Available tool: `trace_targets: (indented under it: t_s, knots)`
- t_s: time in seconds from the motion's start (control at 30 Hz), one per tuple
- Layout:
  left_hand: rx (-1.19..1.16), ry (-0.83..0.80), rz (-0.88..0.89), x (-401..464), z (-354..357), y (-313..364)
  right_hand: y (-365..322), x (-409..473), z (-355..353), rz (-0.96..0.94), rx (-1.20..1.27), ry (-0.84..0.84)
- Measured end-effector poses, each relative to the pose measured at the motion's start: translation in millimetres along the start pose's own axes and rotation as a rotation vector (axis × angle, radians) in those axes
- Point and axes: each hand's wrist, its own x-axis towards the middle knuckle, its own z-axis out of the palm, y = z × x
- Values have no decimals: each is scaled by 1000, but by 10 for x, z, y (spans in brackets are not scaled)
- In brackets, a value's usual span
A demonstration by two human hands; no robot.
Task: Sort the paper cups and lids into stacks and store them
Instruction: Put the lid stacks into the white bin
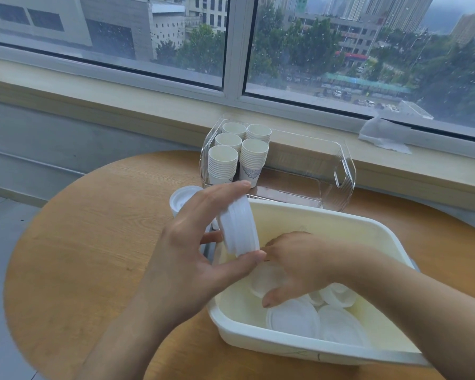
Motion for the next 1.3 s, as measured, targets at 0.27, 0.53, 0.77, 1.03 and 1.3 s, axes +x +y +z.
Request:
trace_targets:
  t_s: [0.27, 0.53, 0.77, 1.03, 1.3]
  knots:
    - [-1, -19, -12, 15, -30, 25, -37, -132, -105, 20, 55, -7]
    - [8, -44, -20, 17, -23, 94, 103, -604, -176, -19, 480, 327]
    - [-56, -100, -26, -13, 151, 277, 120, -962, -118, -66, 918, 576]
    - [-63, -172, 9, -47, 267, 507, 5, -1232, -71, -135, 967, 633]
    - [-42, -171, -3, -125, 254, 611, -13, -1311, -13, -220, 1077, 621]
